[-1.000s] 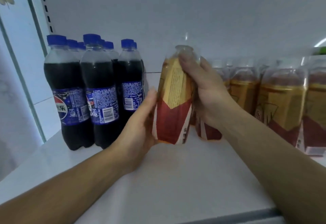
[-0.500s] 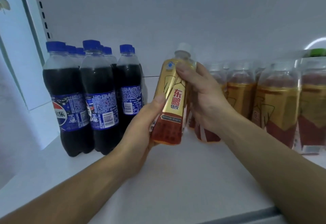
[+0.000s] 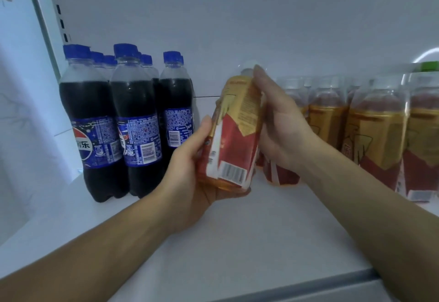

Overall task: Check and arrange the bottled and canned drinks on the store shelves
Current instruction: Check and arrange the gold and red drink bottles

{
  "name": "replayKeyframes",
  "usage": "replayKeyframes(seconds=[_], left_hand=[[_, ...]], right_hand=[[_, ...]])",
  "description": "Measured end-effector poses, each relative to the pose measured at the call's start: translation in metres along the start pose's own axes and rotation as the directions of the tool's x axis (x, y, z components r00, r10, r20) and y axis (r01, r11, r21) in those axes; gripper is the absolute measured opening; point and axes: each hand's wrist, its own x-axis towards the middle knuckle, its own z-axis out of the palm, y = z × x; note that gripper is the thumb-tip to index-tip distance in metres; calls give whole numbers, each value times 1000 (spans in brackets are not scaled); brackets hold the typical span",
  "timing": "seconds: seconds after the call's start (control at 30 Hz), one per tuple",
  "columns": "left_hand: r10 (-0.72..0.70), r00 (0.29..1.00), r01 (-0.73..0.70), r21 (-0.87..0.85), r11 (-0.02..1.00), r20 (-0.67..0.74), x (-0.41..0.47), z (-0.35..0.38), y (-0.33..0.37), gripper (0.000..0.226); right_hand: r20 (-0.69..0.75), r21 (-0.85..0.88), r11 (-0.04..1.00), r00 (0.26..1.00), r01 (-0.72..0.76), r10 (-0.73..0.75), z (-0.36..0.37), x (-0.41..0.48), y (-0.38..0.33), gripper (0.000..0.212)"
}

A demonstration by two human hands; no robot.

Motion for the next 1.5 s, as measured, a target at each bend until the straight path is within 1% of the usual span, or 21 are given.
replayKeyframes(seconds=[0.1, 0.2, 0.27, 0.3, 0.4, 0.47, 0.53, 0.63, 0.73, 0.83, 0.93, 1.0, 1.03, 1.07, 1.1, 1.17, 1.2, 1.27, 1.3, 1.37, 1.5], left_hand=[[-60, 997, 60, -10, 998, 50, -1, -2, 1, 70], [78, 997, -79, 101, 992, 16, 2, 1, -1, 61], [133, 991, -132, 164, 977, 9, 2, 3, -2, 55], [133, 991, -129, 166, 978, -12, 2, 3, -2, 52], [30, 998, -28, 31, 999, -62, 0, 1, 2, 58], [-39, 997, 36, -49, 998, -63, -3, 2, 6, 63], [-17, 996, 16, -2, 1000, -82, -1, 4, 5, 56], [53, 986, -39, 91, 995, -159, 0, 8, 1, 48], [30, 976, -7, 105, 994, -215, 2, 5, 0, 50], [-30, 976, 54, 106, 993, -217, 2, 3, 0, 56], [-10, 988, 32, 139, 990, -157, 0, 6, 0, 57], [100, 994, -93, 164, 982, -37, -1, -3, -2, 53], [159, 984, -146, 150, 978, -80, 2, -5, -1, 51], [170, 981, -157, 123, 980, -94, 3, -10, -6, 48], [120, 992, -117, 74, 990, -47, 2, -14, -8, 45], [128, 992, -128, 95, 987, 6, -1, -12, -8, 46], [151, 987, -142, 152, 978, -47, 3, -4, -6, 50], [48, 987, -46, 20, 999, -152, 6, 4, 2, 61], [39, 993, -45, -53, 998, -108, 0, 2, 3, 65], [32, 998, -36, -64, 997, -61, -4, 2, 5, 68], [60, 985, -51, 60, 997, -159, 0, 5, 5, 60]], right_hand=[[-18, 43, 999, 1000, -20, 21, 0, -2, -4, 50], [-62, -116, 990, 995, 75, -82, -1, -3, -2, 45], [-80, -238, 963, 986, 124, -146, -1, -2, 2, 53], [-71, -243, 963, 988, 114, -135, 0, -2, 2, 56], [13, -90, 996, 1000, 8, -7, 3, -3, 1, 65], [15, -66, 998, 1000, 0, 1, 0, -2, 1, 64], [-39, -139, 988, 997, 66, -72, -2, -2, 1, 67], [-99, -296, 942, 976, 155, -192, 0, -5, 2, 85], [-70, -288, 956, 994, 63, -87, 1, -4, 3, 92], [-5, -188, 982, 1000, -19, 18, 1, -1, 3, 92], [-55, -187, 980, 995, 75, -86, 0, -1, 2, 86], [-105, -257, 956, 980, 139, -170, -2, -2, 0, 84], [-114, -304, 940, 973, 156, -199, -3, -2, 1, 86], [-116, -337, 929, 973, 151, -200, -3, -1, 2, 89], [-106, -348, 929, 979, 125, -172, -3, -1, 4, 92], [-69, -297, 953, 994, 58, -82, -3, 2, 7, 82], [-45, -254, 967, 998, 30, -43, -3, 2, 7, 70], [-5, -225, 974, 1000, -5, 4, -4, 1, 6, 57], [5, -243, 970, 1000, 5, -4, -6, 2, 6, 59], [4, -280, 958, 998, 66, -68, -5, 0, 5, 66], [-56, -351, 913, 969, 207, -241, -1, -5, 4, 77]])
